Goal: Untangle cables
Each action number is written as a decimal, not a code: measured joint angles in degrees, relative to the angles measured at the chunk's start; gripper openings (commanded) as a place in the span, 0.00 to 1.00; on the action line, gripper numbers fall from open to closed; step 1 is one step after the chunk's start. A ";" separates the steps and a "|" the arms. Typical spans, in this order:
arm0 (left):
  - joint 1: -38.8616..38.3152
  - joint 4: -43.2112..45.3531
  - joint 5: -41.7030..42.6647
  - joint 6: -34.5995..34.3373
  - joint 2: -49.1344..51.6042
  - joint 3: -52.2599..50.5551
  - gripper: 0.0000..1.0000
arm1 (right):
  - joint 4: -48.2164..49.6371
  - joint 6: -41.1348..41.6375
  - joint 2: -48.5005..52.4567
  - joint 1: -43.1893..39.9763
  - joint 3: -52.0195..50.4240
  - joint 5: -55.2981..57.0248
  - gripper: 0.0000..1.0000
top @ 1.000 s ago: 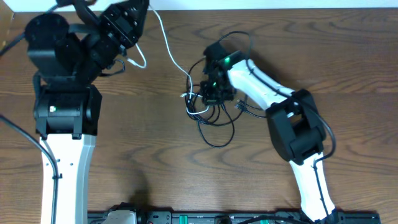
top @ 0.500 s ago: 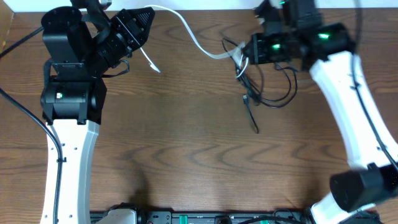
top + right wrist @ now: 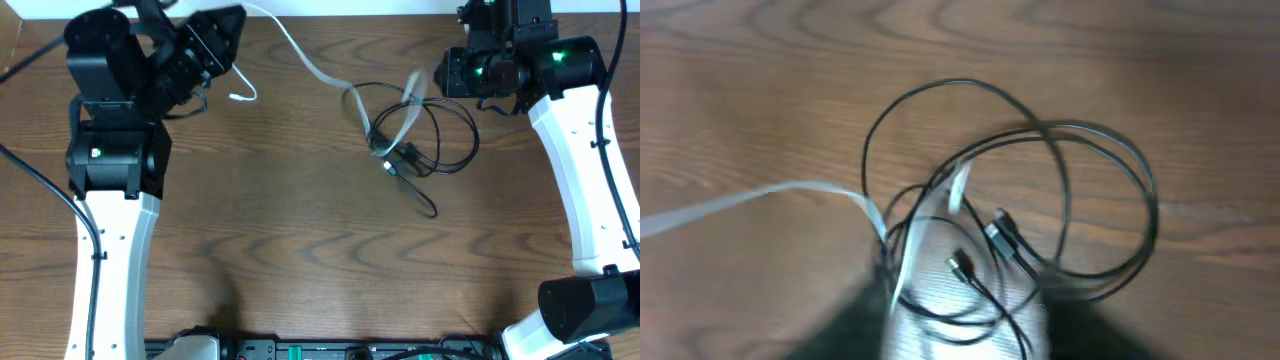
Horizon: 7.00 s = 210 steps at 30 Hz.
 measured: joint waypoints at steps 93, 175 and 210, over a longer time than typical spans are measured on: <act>0.00 -21.20 3.41 2.19 9.35 3.63 0.70 | 20.81 -21.46 10.14 -27.43 29.42 3.78 0.01; -7.76 -26.34 -5.88 14.67 9.35 3.63 0.70 | 1.11 -13.00 31.69 -41.27 30.01 -19.10 0.95; -24.15 -30.36 -11.37 16.98 28.52 3.63 0.67 | -14.29 -18.67 31.69 -27.26 29.79 -20.59 0.99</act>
